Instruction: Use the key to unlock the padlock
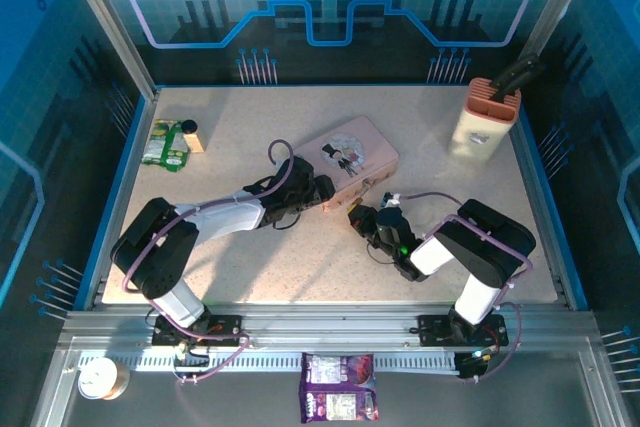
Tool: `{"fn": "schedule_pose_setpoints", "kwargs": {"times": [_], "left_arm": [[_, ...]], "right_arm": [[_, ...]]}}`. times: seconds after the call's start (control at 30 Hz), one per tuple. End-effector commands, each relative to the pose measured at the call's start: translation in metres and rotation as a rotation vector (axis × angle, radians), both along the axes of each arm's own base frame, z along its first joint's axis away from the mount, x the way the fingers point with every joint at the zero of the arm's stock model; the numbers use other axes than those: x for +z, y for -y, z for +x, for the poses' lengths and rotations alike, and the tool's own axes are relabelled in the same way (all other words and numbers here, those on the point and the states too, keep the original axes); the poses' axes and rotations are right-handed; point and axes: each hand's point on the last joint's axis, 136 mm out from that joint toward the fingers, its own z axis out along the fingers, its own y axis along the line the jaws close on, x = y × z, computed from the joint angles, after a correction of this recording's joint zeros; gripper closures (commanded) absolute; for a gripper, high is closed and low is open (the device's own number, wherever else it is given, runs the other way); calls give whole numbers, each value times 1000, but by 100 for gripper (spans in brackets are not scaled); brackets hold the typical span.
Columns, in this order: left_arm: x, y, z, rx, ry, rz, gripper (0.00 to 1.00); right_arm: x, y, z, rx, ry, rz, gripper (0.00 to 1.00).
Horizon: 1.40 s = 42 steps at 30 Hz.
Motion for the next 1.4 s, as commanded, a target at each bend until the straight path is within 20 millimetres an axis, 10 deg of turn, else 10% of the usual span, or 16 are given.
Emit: {"fn": "schedule_pose_setpoints", "kwargs": {"times": [0.0,1.37], "left_arm": [[-35,-13,-19,10,-110,77,23],[-41,-17,-21,20,-114,81,23]], "right_arm": [[28,2,19,-56,91,56,100],[30,58,32,-181,76,55,100]]}}
